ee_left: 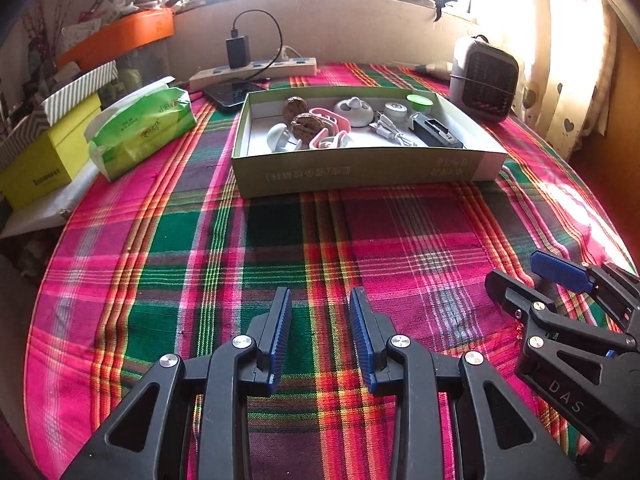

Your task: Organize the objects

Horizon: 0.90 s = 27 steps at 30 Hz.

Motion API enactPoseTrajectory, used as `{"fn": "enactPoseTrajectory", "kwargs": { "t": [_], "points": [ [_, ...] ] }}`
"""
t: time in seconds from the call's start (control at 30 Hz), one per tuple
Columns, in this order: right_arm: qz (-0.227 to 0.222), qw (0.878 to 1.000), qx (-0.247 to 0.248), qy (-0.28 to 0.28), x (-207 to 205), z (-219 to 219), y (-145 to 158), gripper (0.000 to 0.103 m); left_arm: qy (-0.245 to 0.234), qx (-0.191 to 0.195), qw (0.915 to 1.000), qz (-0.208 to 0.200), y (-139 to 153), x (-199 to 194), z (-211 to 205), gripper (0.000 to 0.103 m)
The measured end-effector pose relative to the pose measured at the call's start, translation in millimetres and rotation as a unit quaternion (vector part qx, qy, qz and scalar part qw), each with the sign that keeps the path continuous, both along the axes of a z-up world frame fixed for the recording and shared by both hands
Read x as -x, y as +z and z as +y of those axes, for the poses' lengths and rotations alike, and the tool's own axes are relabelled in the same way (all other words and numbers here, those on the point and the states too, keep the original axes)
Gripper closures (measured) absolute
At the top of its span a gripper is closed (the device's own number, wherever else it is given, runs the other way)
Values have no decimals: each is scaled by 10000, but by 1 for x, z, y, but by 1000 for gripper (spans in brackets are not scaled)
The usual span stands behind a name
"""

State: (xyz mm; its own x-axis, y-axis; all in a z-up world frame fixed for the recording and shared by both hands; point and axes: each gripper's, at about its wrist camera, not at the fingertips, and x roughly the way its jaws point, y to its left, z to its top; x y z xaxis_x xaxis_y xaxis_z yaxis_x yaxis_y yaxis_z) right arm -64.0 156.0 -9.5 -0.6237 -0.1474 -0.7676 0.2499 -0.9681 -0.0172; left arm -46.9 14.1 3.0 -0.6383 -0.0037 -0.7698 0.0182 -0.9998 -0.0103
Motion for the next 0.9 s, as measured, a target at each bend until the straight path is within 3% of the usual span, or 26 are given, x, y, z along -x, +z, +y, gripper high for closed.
{"fn": "enactPoseTrajectory", "kwargs": {
  "t": [0.3, 0.9],
  "points": [
    [35, 9999, 54, -120, -4, 9, -3, 41, 213, 83, 9995, 206, -2, -8, 4, 75],
    [17, 9999, 69, -156, -2, 8, -3, 35, 217, -6, 9995, 212, -2, -8, 3, 74]
  ]
}}
